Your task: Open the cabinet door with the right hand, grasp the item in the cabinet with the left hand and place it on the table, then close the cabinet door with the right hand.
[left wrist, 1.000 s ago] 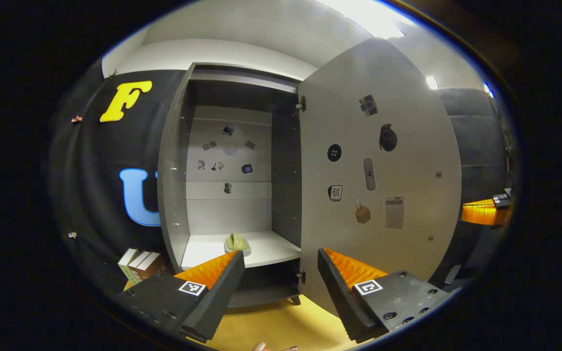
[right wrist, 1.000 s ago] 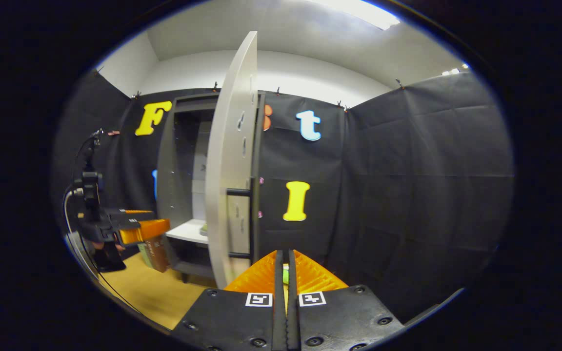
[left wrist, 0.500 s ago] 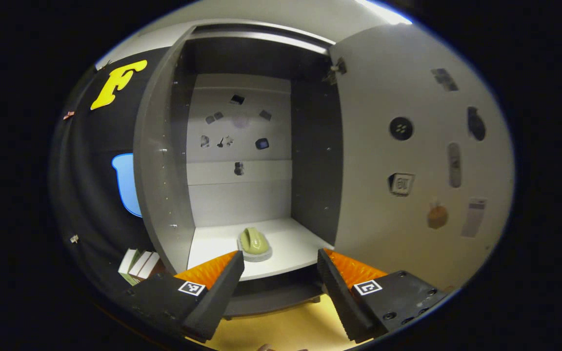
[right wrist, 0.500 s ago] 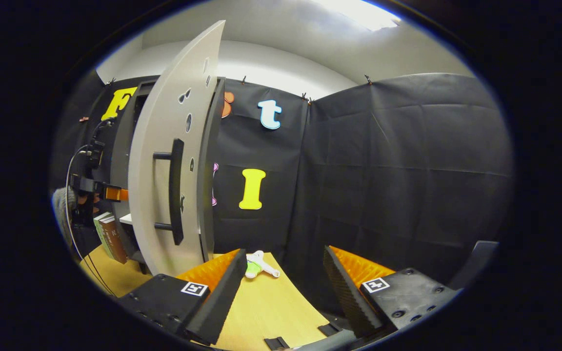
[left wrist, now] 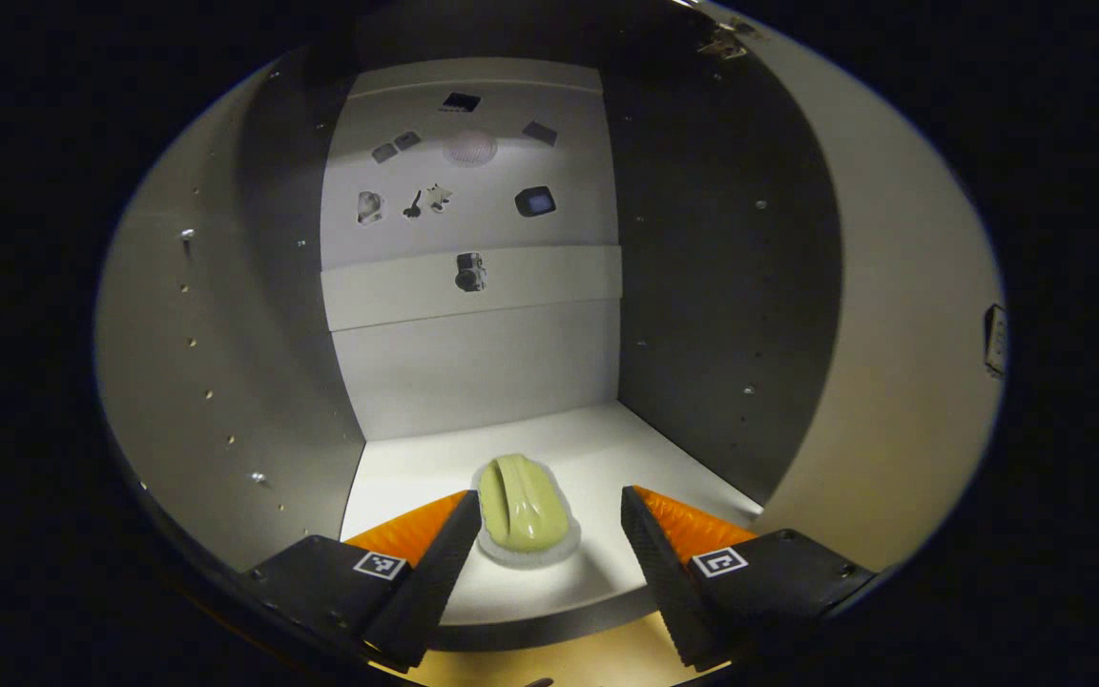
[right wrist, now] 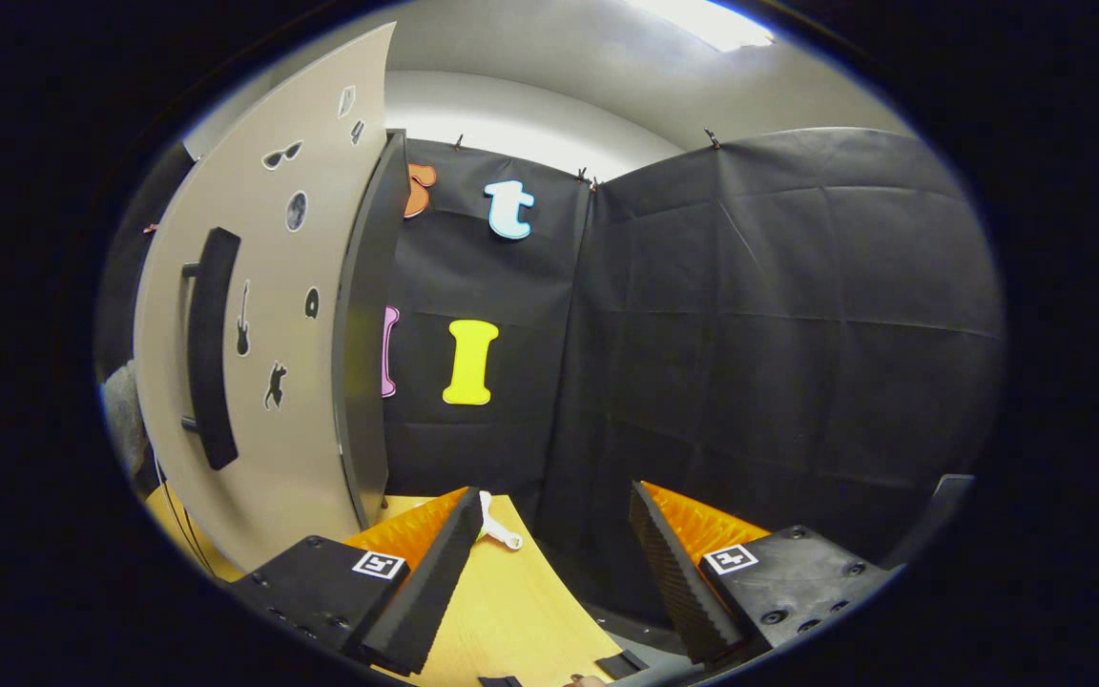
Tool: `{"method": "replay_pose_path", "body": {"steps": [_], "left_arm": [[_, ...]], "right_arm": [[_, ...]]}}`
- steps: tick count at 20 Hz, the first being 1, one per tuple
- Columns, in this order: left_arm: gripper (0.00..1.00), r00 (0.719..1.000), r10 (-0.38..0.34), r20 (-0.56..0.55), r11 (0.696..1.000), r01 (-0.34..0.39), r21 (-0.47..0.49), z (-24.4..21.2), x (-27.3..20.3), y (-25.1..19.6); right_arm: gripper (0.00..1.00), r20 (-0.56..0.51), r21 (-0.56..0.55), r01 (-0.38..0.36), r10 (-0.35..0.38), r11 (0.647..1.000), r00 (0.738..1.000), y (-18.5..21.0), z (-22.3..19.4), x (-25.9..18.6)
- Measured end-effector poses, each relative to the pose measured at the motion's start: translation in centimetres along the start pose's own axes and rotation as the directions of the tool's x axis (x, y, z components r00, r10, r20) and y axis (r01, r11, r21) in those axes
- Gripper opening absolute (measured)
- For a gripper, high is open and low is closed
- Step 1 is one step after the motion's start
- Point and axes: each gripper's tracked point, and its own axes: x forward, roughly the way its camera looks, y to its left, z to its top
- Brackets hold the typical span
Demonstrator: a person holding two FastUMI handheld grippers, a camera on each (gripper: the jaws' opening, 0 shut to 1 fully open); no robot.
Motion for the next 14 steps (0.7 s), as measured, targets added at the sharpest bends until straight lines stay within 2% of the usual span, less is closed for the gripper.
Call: {"method": "replay_pose_path", "body": {"steps": [3,6,8,9,11,13,14], "left_arm": [[0.92,0.998,0.04,-0.043,0.999,-0.041,-0.022,-0.3,2.7,0.9],[0.85,0.994,0.059,-0.092,0.997,-0.063,-0.044,-1.0,4.8,1.8],[0.74,0.989,0.055,-0.134,0.997,-0.062,-0.051,-1.7,5.6,1.8],[0.64,0.988,0.055,-0.147,0.997,-0.062,-0.045,-2.0,6.0,1.9],[0.55,0.981,0.075,-0.18,0.997,-0.079,-0.014,-2.5,6.4,2.2],[0.28,0.977,0.089,-0.192,0.996,-0.089,0.007,-2.5,6.7,2.3],[0.27,0.975,0.094,-0.203,0.996,-0.094,0.007,-2.6,6.8,2.2]], "right_arm": [[0.97,-0.011,-0.005,-0.001,0.001,1.0,1.0,-0.3,-0.4,1.0],[0.97,-0.027,0.008,0.003,-0.002,1.0,1.0,-0.7,-0.8,1.7],[0.97,-0.033,0.006,0.011,-0.011,1.0,0.999,-0.9,-1.0,2.0],[0.97,-0.037,0.005,0.012,-0.012,1.0,0.999,-1.0,-1.2,2.3],[0.98,-0.041,0.005,0.008,-0.008,1.0,0.999,-0.9,-1.3,2.4],[0.98,-0.041,0.0,0.007,-0.007,1.0,0.999,-0.8,-1.4,2.6],[0.98,-0.042,-0.004,0.006,-0.006,1.0,0.999,-0.8,-1.4,2.6]]}}
